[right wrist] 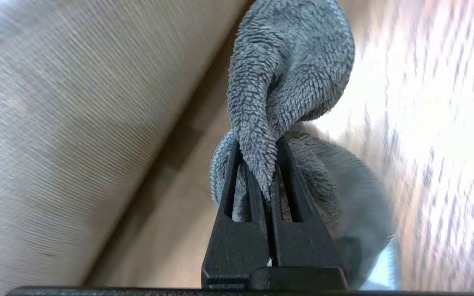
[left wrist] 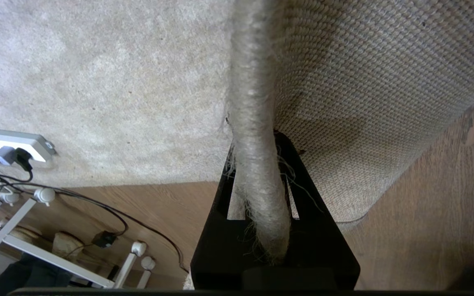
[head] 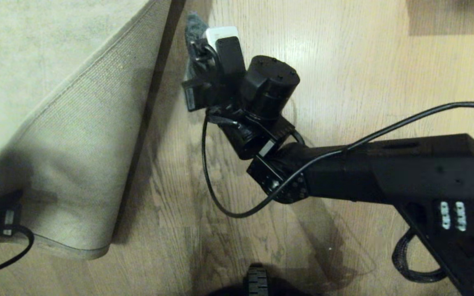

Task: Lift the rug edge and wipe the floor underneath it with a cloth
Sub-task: Wipe the floor under the carpet with a rag

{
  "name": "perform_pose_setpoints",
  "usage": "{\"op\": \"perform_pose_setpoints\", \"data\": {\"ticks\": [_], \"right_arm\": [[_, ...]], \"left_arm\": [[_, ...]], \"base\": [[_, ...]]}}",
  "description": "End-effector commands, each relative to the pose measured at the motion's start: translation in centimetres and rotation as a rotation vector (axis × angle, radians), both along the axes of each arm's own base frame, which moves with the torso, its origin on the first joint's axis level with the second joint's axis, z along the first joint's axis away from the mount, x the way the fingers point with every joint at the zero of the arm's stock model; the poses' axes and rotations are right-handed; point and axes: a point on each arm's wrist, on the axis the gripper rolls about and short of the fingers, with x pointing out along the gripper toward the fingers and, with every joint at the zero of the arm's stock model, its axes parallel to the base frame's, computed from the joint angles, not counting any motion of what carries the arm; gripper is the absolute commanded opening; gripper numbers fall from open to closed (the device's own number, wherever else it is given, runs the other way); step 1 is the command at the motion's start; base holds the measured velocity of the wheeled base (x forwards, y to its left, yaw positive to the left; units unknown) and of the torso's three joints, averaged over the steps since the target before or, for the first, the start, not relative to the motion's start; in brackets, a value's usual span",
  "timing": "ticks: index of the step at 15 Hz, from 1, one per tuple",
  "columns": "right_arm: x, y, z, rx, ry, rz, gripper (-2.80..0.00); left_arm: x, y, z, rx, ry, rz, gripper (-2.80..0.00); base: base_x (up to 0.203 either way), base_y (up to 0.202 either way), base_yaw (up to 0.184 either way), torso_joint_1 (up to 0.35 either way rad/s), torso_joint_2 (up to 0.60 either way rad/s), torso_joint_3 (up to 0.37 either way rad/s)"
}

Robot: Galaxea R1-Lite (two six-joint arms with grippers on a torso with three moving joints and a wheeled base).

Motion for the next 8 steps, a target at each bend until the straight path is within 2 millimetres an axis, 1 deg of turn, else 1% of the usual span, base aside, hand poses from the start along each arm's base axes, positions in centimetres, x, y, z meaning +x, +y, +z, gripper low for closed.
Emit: {"op": "perform_pose_setpoints", "data": {"ticks": [1, 2, 4, 6, 8], "right_arm": [[-1.3, 0.0, 1.3, 0.021, -0.02, 0.018, -2.8], [-1.7, 0.2, 1.5, 0.026, -0.022, 0.022, -2.8], [-2.0, 0.6, 0.8, 0.021, -0.01, 0.013, -2.8], [-2.3, 1.3, -0.9, -0.008, 0.014, 0.023, -2.8], [-3.0, 2.4, -3.3, -0.035, 0.031, 0.046, -2.8]], "left_arm": [[-0.2, -0.1, 0.1, 0.005, -0.009, -0.001, -2.8], [-0.2, -0.1, 0.2, 0.006, -0.012, 0.0, -2.8], [-0.3, -0.1, 0.1, 0.005, -0.009, 0.001, -2.8], [-0.4, -0.1, 0.0, 0.003, -0.007, 0.001, -2.8], [-0.3, -0.1, 0.0, 0.003, -0.008, 0.002, -2.8]], "base": [[0.0, 0.0, 0.0, 0.0, 0.0, 0.0], [0.0, 0.0, 0.0, 0.0, 0.0, 0.0], [0.0, 0.0, 0.0, 0.0, 0.0, 0.0], [0.0, 0.0, 0.0, 0.0, 0.0, 0.0], [0.0, 0.0, 0.0, 0.0, 0.0, 0.0]]}}
